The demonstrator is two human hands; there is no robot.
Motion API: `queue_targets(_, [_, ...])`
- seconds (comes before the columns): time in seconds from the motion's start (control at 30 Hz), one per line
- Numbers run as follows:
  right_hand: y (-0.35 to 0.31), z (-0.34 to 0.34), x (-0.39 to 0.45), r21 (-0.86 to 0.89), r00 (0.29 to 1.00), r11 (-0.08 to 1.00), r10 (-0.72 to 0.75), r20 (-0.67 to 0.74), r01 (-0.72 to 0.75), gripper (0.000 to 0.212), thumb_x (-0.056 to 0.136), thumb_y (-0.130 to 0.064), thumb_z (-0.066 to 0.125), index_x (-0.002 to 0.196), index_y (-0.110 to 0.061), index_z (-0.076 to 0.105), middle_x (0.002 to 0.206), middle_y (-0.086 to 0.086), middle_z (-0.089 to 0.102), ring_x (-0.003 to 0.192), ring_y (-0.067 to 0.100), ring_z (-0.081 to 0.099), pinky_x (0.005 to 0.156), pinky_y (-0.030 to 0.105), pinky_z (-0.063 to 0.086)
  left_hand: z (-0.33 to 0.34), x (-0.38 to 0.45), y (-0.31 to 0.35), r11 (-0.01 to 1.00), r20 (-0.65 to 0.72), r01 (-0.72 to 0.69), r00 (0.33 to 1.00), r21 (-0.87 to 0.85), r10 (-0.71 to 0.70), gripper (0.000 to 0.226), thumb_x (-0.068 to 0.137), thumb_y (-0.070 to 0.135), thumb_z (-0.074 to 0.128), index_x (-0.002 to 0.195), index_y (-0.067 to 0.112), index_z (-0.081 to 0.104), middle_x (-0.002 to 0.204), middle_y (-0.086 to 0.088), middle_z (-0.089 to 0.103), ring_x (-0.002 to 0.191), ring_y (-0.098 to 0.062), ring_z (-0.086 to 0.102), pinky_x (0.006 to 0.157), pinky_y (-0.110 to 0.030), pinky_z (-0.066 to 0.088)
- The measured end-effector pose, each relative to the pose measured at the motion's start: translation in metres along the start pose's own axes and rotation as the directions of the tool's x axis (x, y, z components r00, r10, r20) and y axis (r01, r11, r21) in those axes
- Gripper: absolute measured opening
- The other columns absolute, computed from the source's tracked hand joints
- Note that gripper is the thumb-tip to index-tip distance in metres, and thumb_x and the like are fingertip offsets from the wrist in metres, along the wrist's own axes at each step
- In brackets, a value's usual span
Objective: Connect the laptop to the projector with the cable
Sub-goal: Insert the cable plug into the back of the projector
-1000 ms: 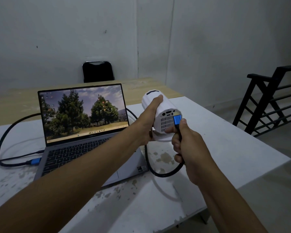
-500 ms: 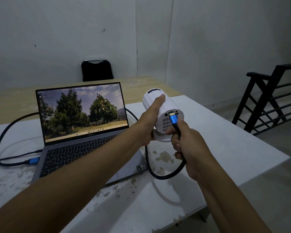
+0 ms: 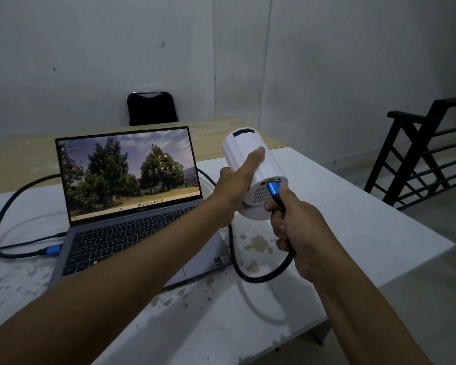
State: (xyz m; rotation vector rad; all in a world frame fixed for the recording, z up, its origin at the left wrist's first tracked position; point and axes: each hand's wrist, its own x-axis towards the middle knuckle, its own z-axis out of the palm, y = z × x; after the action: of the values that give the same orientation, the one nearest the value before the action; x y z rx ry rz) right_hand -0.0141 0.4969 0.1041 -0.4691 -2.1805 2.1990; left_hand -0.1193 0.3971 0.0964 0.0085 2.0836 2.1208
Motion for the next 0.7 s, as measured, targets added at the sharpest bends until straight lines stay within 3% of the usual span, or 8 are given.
queue_targets(0.17, [0.002, 0.001, 0.001, 0.009, 1.000, 1.000, 0.005, -0.007, -0.005, 0.051, 0.102, -0.049, 0.034, 0.081, -0.014, 0.064, 0.049, -0.002, 0.038, 0.045, 0.010, 0.029, 0.049, 0.027, 0.026, -0.003, 0.000, -0.001, 0.999, 0.025, 0.026, 0.999, 0.036, -0.027, 0.101, 0.053, 0.086, 0.064, 0.127, 0.018, 0.058, 0.111, -0.012, 0.074, 0.097, -0.028, 0.073, 0.081, -0.042, 0.063])
queue_targets(0.27, [0.004, 0.003, 0.001, -0.012, 0.999, 1.000, 0.000, -0.032, 0.000, 0.050, 0.102, -0.049, 0.035, 0.080, -0.015, 0.065, 0.051, -0.001, 0.039, 0.047, 0.011, 0.030, 0.049, 0.027, 0.027, -0.004, -0.002, -0.006, 0.995, 0.076, 0.096, 0.993, 0.008, -0.096, 0.086, 0.064, 0.080, 0.065, 0.121, 0.016, 0.063, 0.108, -0.012, 0.076, 0.098, -0.029, 0.074, 0.087, -0.047, 0.061])
queue_targets(0.4, [0.007, 0.001, 0.001, -0.037, 1.000, 0.999, 0.013, -0.019, -0.014, 0.049, 0.103, -0.046, 0.036, 0.083, -0.012, 0.064, 0.050, -0.002, 0.038, 0.045, 0.009, 0.029, 0.049, 0.026, 0.027, -0.007, -0.001, -0.013, 0.995, 0.096, 0.093, 0.991, 0.047, -0.097, 0.088, 0.062, 0.080, 0.065, 0.122, 0.016, 0.063, 0.107, -0.011, 0.076, 0.098, -0.028, 0.074, 0.088, -0.045, 0.061])
queue_targets(0.47, [0.008, 0.000, 0.000, -0.031, 1.000, 0.999, 0.018, -0.001, -0.018, 0.049, 0.103, -0.046, 0.035, 0.085, -0.011, 0.063, 0.052, -0.001, 0.037, 0.044, 0.009, 0.028, 0.048, 0.026, 0.026, -0.009, -0.001, -0.012, 0.995, 0.096, 0.071, 0.992, 0.066, -0.077, 0.086, 0.065, 0.079, 0.065, 0.124, 0.017, 0.061, 0.107, -0.011, 0.075, 0.097, -0.026, 0.073, 0.080, -0.040, 0.062])
queue_targets(0.57, [0.009, 0.000, -0.001, -0.008, 1.000, 1.000, 0.012, 0.013, -0.012, 0.049, 0.103, -0.048, 0.033, 0.083, -0.012, 0.061, 0.052, -0.001, 0.037, 0.043, 0.009, 0.028, 0.047, 0.026, 0.026, -0.008, 0.000, -0.010, 0.996, 0.069, 0.050, 0.996, 0.069, -0.055, 0.105, 0.052, 0.083, 0.067, 0.133, 0.018, 0.055, 0.111, -0.010, 0.073, 0.096, -0.025, 0.073, 0.064, -0.031, 0.060])
queue_targets(0.7, [0.009, 0.002, 0.000, -0.014, 1.000, 1.000, 0.002, -0.015, -0.002, 0.051, 0.103, -0.050, 0.033, 0.084, -0.013, 0.063, 0.048, -0.003, 0.039, 0.042, 0.009, 0.030, 0.048, 0.026, 0.028, -0.004, -0.002, -0.013, 0.997, 0.087, 0.059, 0.994, 0.044, -0.063, 0.098, 0.055, 0.082, 0.065, 0.128, 0.018, 0.060, 0.110, -0.010, 0.075, 0.097, -0.025, 0.074, 0.065, -0.032, 0.060])
